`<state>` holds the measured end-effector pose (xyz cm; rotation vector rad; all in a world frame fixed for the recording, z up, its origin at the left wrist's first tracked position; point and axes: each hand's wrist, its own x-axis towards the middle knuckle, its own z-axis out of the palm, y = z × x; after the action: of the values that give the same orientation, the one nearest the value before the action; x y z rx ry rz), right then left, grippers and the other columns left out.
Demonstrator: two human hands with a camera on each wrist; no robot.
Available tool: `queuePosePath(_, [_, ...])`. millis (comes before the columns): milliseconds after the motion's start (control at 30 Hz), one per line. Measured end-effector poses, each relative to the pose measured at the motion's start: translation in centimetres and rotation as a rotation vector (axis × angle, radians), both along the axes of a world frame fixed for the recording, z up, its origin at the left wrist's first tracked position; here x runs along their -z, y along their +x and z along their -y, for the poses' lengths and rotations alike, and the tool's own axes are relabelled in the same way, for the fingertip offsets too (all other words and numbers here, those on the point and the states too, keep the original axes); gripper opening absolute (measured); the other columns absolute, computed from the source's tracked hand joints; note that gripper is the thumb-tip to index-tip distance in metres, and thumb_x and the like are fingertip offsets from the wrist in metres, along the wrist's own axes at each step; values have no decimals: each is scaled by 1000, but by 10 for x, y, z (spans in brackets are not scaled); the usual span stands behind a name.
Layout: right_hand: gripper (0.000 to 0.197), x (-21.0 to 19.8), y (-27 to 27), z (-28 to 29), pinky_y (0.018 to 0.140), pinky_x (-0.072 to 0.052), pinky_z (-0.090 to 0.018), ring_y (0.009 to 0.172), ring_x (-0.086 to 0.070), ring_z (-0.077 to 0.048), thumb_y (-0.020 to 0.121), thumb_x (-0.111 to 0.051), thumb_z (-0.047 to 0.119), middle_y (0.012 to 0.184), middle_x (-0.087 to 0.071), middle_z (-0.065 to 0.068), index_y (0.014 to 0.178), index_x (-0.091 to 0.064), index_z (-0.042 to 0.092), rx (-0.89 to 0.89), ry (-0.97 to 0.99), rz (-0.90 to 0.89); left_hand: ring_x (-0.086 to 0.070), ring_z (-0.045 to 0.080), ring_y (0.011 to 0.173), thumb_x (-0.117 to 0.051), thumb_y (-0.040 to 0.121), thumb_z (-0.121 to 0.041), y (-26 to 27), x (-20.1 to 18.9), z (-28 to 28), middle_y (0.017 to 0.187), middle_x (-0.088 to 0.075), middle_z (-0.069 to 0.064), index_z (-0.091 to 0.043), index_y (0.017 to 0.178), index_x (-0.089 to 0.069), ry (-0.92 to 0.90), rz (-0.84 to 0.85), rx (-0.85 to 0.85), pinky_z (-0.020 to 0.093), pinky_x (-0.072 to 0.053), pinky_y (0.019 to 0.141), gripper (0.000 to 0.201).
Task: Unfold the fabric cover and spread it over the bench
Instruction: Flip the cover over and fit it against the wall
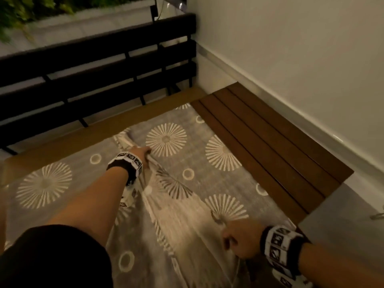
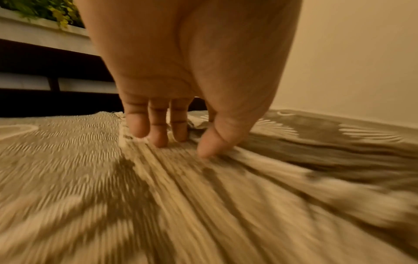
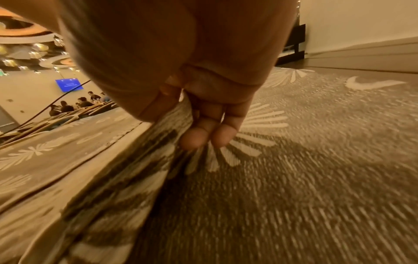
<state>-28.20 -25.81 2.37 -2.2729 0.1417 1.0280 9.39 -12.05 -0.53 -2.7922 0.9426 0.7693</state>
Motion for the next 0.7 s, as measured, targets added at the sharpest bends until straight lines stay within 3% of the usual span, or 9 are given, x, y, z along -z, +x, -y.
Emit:
queuePosePath(67, [29,4,2,3,53,-35,-11,53,-50,4,86,-47,10,68,-51,17,106,-66,16,49,35,-35,-62,31,96,-58,86,-23,17,-3,6,118,-63,13,-26,133,-48,-4,31,-9,35,-52,81,48])
queuePosePath(200, [26,6,11,11,57,-42,-18,48,-49,10,82,-50,5,67,-52,15,99,-66,18,72,83,-130,-60,29,108,-58,91,-24,31,-13,23,123,-63,11,-18,128,-56,-3,67,17,32,-48,86,37])
queuePosePath(333, [32,5,12,24,81,-53,-35,80,-58,-11,81,-45,-1,90,-64,2,97,-70,12,204,107,-109,-60,34,100,-55,92,-29,31,-40,53,112,-64,18,-9,111,-62,-166,135,13,37,-49,86,29])
queuePosePath(433, [33,2,-1,47,91,-50,-32,86,-58,-8,78,-45,-4,85,-64,7,91,-73,7,311,127,-15,-58,33,92,-60,89,-25,28,-65,85,105,-64,16,-7,105,-63,-254,149,40,36,-45,79,24])
queuePosePath(500, [34,-6,-13,70,89,-48,-26,85,-58,-6,77,-45,-4,81,-63,9,84,-74,11,358,138,12,-57,32,90,-61,88,-25,22,-81,113,103,-61,14,-10,100,-62,-265,190,125,34,-43,75,19])
queuePosePath(567, [37,-12,-30,100,86,-46,-21,85,-59,-6,79,-46,0,83,-63,10,74,-69,28,364,124,31,-57,31,89,-60,89,-23,13,-92,145,101,-59,14,-10,99,-60,-272,210,191,34,-43,73,17])
queuePosePath(633, [35,-18,-47,135,86,-49,-25,88,-62,-11,75,-45,8,90,-66,7,73,-63,39,366,101,49,-57,30,87,-58,88,-19,4,-97,183,99,-58,14,-10,95,-56,-312,212,210,36,-44,74,12])
queuePosePath(700, [34,-22,-61,171,76,-51,-22,77,-62,-1,75,-46,8,89,-67,6,79,-64,36,386,82,48,-55,32,98,-56,85,-17,-2,-95,225,106,-55,13,-15,89,-54,-369,209,230,40,-47,83,5])
